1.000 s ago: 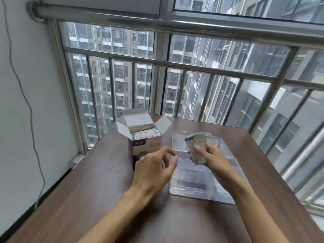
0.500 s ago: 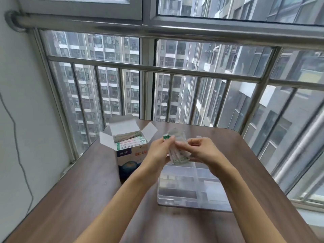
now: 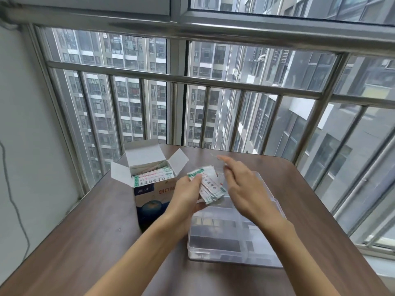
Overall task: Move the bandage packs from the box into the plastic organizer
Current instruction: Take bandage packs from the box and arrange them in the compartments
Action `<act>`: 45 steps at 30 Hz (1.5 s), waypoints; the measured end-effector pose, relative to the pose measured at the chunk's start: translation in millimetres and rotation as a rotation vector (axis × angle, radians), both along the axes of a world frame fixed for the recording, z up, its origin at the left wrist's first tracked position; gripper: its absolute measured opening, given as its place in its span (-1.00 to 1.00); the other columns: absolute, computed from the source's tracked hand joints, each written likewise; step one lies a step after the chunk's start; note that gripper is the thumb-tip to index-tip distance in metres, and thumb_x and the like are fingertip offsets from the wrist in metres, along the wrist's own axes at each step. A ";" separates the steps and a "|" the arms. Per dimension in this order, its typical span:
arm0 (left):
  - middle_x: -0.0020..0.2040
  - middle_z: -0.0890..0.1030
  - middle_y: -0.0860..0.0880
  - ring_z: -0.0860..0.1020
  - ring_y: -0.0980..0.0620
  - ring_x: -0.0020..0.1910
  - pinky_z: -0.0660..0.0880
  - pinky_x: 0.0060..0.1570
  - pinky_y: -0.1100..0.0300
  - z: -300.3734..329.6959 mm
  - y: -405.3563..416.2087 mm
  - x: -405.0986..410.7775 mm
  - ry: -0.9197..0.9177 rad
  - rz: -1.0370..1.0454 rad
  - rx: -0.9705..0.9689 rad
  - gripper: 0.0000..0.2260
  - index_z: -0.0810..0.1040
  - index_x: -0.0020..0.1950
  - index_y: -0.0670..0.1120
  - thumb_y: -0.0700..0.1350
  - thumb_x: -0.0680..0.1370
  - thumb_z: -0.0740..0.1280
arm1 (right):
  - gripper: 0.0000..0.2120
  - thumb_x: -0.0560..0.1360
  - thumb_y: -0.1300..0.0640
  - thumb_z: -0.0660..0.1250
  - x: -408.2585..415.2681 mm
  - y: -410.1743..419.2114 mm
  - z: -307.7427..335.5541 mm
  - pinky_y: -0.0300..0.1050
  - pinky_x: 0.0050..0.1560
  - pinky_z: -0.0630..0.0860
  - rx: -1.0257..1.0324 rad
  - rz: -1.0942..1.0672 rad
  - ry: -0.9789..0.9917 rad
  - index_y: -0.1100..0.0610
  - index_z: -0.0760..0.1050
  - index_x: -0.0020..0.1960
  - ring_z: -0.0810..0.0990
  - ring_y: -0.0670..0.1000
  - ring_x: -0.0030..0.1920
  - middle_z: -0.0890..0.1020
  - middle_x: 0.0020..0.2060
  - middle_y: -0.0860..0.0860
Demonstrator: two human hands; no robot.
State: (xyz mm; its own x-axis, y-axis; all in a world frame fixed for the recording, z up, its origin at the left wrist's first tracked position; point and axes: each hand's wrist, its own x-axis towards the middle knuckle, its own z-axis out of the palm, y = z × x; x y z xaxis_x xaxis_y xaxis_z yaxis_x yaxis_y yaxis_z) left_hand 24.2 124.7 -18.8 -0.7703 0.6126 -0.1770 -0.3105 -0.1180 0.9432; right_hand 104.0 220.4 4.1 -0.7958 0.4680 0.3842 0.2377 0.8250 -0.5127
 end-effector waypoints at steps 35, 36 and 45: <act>-0.02 0.69 -0.15 0.66 -0.07 -0.04 0.60 -0.06 0.08 -14.6 -46.8 7.7 0.223 0.009 0.005 -0.79 0.57 0.10 -0.12 -0.13 0.65 0.15 | -0.41 0.49 0.42 -0.02 4.1 4.2 13.2 -0.03 0.40 0.29 0.162 0.309 -1.018 -0.04 0.49 0.31 0.39 0.04 0.35 0.42 0.38 0.00; -0.03 0.69 -0.15 0.66 -0.08 -0.04 0.60 -0.05 0.06 -16.2 -46.7 8.8 0.206 0.013 0.017 -0.79 0.58 0.09 -0.11 -0.13 0.64 0.16 | -0.41 0.49 0.42 -0.02 6.2 2.5 11.6 -0.02 0.41 0.26 0.174 0.307 -0.994 -0.04 0.48 0.32 0.36 0.05 0.36 0.41 0.39 0.01; -0.11 0.70 -0.11 0.66 0.02 -0.17 0.62 -0.14 0.19 -25.9 -48.4 16.5 0.142 0.219 0.189 -0.88 0.62 0.02 -0.14 -0.17 0.53 0.34 | -0.69 0.55 0.24 0.19 16.0 2.4 5.4 -0.11 -0.02 0.59 0.006 0.135 -0.403 -0.04 0.63 0.08 0.64 -0.04 -0.04 0.67 0.04 -0.03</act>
